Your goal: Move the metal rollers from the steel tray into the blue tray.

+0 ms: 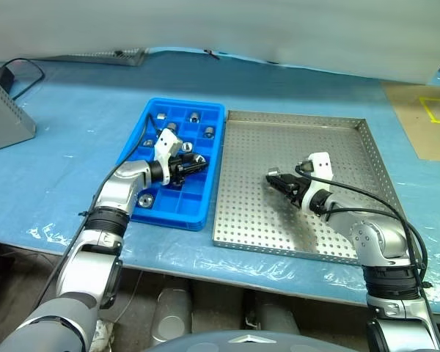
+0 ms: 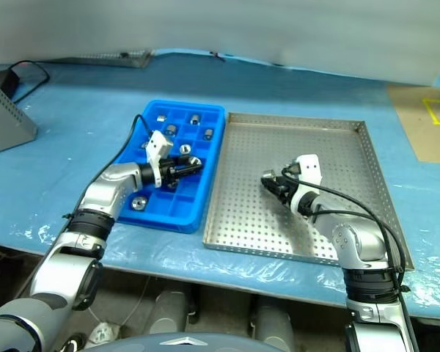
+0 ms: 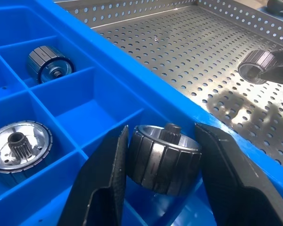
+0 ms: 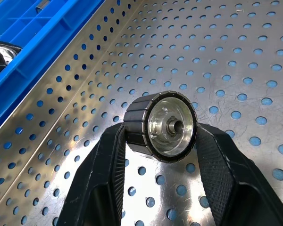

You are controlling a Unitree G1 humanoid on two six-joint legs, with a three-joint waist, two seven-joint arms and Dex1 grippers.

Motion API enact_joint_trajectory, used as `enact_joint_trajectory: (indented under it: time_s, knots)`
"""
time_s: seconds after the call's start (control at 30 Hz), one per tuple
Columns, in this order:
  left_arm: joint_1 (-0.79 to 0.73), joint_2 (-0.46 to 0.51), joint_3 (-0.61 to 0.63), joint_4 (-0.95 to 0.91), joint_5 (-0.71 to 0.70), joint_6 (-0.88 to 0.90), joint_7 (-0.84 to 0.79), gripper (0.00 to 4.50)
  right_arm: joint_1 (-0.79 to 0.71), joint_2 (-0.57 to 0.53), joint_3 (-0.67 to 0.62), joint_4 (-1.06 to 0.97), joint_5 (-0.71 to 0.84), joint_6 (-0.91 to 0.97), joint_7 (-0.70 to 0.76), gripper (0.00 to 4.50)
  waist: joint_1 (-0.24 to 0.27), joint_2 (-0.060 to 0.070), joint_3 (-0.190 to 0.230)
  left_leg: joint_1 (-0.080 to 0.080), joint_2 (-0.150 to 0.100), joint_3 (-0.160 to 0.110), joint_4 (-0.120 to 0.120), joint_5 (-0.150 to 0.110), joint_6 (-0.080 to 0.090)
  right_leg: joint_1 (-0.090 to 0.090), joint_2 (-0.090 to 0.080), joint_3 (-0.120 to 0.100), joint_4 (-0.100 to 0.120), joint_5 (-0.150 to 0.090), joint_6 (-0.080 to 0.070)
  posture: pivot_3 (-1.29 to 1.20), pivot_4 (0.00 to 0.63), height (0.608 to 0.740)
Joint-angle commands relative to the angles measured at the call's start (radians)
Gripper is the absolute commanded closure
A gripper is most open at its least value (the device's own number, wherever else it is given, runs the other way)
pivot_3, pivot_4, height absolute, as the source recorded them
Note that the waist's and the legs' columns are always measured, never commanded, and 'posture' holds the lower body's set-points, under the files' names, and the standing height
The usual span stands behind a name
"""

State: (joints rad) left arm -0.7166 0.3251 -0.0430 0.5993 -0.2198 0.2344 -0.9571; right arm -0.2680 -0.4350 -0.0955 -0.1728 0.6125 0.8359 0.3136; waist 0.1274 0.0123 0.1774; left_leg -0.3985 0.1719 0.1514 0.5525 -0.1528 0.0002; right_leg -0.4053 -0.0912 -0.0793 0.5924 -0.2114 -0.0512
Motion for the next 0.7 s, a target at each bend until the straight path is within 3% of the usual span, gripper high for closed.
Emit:
enact_joint_trajectory:
  time_s: [0.03, 0.1, 0.27, 0.5, 0.7]
  knots:
    - [-0.008, 0.005, 0.000, 0.038, 0.016, -0.014, 0.005, 2.65, -0.007, 0.002, -0.023, -0.046, -0.001, -0.011, 0.013, 2.72, 0.000, 0.000, 0.000, 0.001, 0.000, 0.000, 0.000, 0.000, 0.000, 0.000, 0.000, 0.000, 0.000, 0.000, 0.000, 0.09, 0.150, 0.740]
    - [-0.010, 0.003, 0.002, 0.042, 0.013, -0.020, 0.001, 2.65, -0.008, 0.003, -0.022, -0.044, -0.006, -0.011, 0.014, 2.72, 0.000, 0.000, 0.000, 0.001, 0.000, 0.000, 0.000, 0.000, -0.001, 0.001, 0.000, 0.000, 0.001, 0.000, 0.000, 0.09, 0.150, 0.740]
    - [-0.018, 0.000, 0.013, 0.040, 0.001, -0.019, -0.006, 1.03, -0.008, 0.011, -0.026, -0.043, -0.013, -0.011, 0.018, 2.72, 0.000, 0.000, 0.000, 0.002, 0.000, 0.000, 0.000, 0.000, -0.001, 0.001, 0.000, 0.000, 0.001, 0.000, 0.000, 0.09, 0.150, 0.740]
    - [-0.070, 0.012, 0.083, -0.008, -0.088, 0.038, -0.041, 1.03, -0.017, 0.017, -0.041, -0.059, 0.004, -0.002, 0.028, 2.72, 0.001, 0.000, 0.000, 0.001, 0.000, 0.000, -0.001, 0.000, -0.001, 0.000, 0.000, 0.000, 0.000, 0.000, 0.000, 0.09, 0.150, 0.740]
    - [-0.107, 0.088, 0.240, -0.138, -0.314, 0.228, -0.125, 1.03, -0.012, -0.079, -0.016, -0.211, 0.137, 0.071, 0.229, 2.72, -0.001, 0.000, 0.000, -0.003, 0.001, 0.000, -0.001, 0.000, 0.000, -0.004, 0.000, 0.000, 0.001, 0.000, -0.001, 0.11, 0.150, 0.740]
